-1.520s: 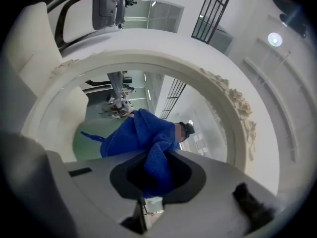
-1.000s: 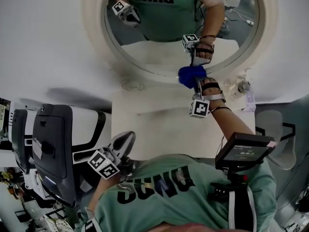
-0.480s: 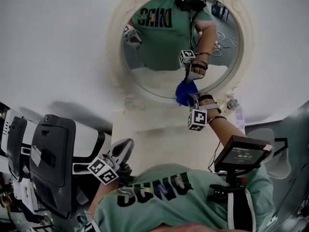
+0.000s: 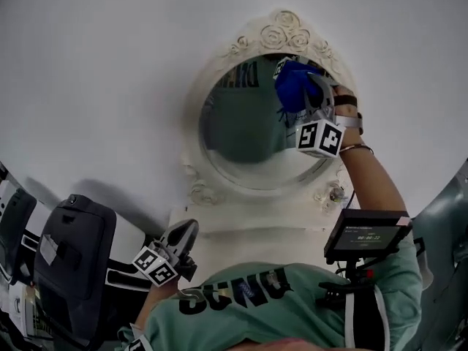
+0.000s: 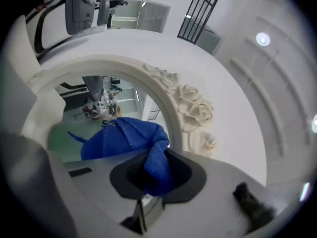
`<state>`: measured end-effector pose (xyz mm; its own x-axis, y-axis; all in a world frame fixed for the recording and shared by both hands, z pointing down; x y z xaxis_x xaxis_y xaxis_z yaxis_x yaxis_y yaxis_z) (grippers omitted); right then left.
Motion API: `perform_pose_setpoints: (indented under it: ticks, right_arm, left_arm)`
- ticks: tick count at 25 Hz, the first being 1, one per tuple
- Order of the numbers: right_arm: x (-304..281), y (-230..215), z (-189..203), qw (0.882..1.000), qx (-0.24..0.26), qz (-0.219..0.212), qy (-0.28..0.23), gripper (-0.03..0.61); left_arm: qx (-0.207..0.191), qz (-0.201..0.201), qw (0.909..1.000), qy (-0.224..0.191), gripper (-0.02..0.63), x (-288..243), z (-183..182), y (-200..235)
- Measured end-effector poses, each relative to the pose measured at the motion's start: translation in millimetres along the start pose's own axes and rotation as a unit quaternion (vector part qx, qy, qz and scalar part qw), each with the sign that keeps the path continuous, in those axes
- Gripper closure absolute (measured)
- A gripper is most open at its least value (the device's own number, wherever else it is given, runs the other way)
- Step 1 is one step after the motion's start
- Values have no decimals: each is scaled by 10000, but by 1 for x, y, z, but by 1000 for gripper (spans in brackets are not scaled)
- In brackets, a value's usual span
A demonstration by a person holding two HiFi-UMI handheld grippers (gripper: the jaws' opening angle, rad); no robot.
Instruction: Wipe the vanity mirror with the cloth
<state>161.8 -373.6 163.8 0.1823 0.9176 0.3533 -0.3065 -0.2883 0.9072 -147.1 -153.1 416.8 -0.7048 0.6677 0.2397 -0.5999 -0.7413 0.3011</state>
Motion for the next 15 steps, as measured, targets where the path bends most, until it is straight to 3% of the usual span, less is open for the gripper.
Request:
perform_pose_setpoints:
  ticks: [6,15]
  right_arm:
    - [-11,-15,12,9967,473,559,336,532]
    - [-21,-3,14,9982,189,373,422,532]
  left_arm:
    - [-5,-25,10000,-45,604,6,-2,5]
    - [85,-13,9999,89,604,0,7,8]
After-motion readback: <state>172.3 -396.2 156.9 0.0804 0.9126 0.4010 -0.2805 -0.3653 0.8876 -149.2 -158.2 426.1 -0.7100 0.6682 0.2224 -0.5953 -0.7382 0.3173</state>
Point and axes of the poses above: the fingertips, and each gripper's own axes: x backward along the fingers, y to its left, z out of its underside, the point moved 2 cm from there along x, backward along the fingers, and after that the axes turned 3 degrees about -y, right-handed, at the moved point
